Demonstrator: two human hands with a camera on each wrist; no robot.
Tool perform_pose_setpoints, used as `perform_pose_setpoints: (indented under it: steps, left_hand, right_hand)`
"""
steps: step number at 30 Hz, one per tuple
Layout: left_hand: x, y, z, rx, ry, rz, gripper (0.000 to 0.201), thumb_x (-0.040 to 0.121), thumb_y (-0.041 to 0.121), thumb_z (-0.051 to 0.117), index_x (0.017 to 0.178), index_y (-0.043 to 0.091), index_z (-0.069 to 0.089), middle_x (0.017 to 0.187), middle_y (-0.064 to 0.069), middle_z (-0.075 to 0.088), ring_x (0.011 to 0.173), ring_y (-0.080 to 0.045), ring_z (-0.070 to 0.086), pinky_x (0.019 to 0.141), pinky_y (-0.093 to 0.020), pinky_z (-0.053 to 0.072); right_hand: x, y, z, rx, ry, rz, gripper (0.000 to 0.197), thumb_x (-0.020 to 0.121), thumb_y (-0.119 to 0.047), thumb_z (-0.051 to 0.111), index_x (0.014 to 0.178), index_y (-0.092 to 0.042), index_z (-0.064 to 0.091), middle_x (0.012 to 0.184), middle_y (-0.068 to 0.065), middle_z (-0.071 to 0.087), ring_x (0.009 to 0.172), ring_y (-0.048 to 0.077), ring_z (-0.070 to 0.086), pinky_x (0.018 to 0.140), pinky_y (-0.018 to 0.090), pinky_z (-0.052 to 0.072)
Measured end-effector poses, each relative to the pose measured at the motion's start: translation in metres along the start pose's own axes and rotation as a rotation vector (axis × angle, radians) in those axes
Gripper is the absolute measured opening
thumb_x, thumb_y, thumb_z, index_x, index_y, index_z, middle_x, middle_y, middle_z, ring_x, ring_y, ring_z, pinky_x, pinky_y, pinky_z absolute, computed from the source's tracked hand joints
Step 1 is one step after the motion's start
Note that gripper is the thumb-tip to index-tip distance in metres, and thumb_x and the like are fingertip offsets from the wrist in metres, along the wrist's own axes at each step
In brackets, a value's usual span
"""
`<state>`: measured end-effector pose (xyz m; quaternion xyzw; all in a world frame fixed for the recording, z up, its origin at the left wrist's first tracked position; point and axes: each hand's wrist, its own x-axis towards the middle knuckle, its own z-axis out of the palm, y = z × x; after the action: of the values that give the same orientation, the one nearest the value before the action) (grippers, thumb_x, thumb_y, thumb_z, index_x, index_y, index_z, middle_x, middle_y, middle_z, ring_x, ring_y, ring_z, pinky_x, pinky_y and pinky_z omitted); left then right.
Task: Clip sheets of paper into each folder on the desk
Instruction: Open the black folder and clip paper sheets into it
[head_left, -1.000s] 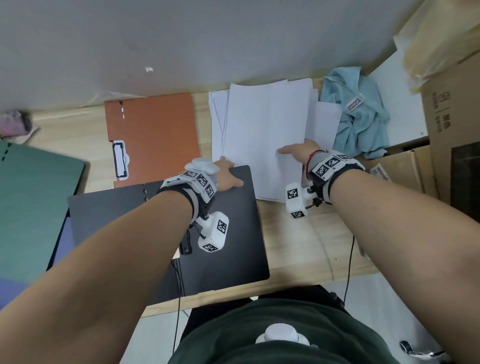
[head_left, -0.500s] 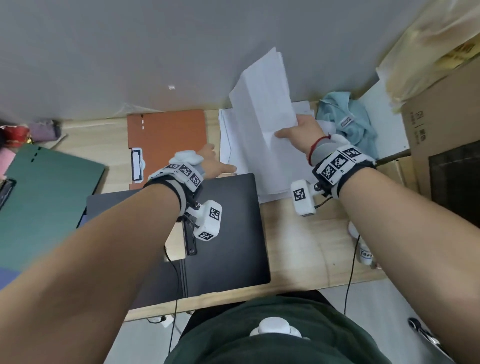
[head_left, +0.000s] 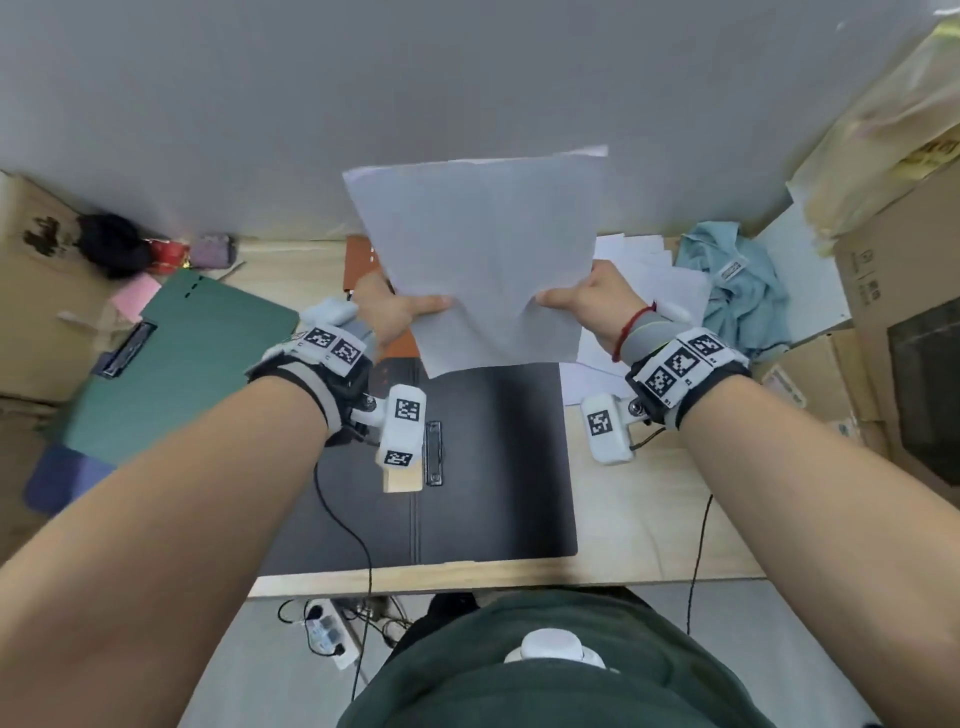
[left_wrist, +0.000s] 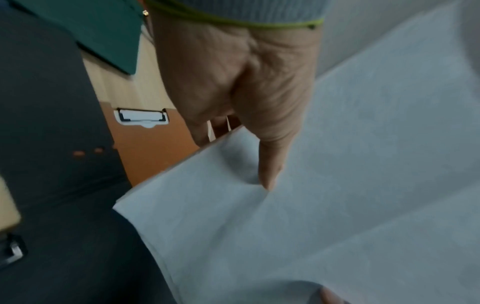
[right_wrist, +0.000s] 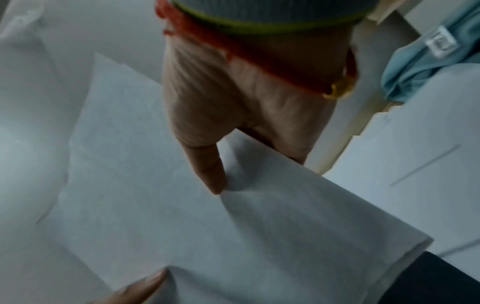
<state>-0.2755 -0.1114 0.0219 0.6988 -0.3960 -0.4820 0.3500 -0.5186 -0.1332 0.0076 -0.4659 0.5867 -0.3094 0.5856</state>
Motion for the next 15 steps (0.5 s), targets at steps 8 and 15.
perform_pose_setpoints:
  steps: [8,15]
  left_hand:
    - [-0.024,-0.026,-0.013,0.219,-0.016,0.162,0.041,0.082,0.009,0.078,0.12,0.002,0.062,0.116,-0.011,0.068,0.106,-0.021,0.063,0.094,-0.035,0.05]
    - [-0.027,-0.032,-0.009,0.246,-0.041,0.079,0.039,0.084,0.016,0.076,0.12,0.003,0.065,0.114,-0.009,0.07,0.1,-0.023,0.066,0.09,-0.034,0.052]
  right_hand:
    - [-0.022,0.028,0.012,0.005,0.044,0.037,0.033,0.071,0.008,0.076,0.094,-0.017,0.072,0.097,0.001,0.074,0.093,0.022,0.071,0.088,0.036,0.056]
    - [-0.027,0.035,0.015,-0.004,0.07,0.057,0.032,0.07,0.001,0.078,0.094,-0.02,0.072,0.102,0.004,0.074,0.095,0.02,0.071,0.086,0.037,0.056]
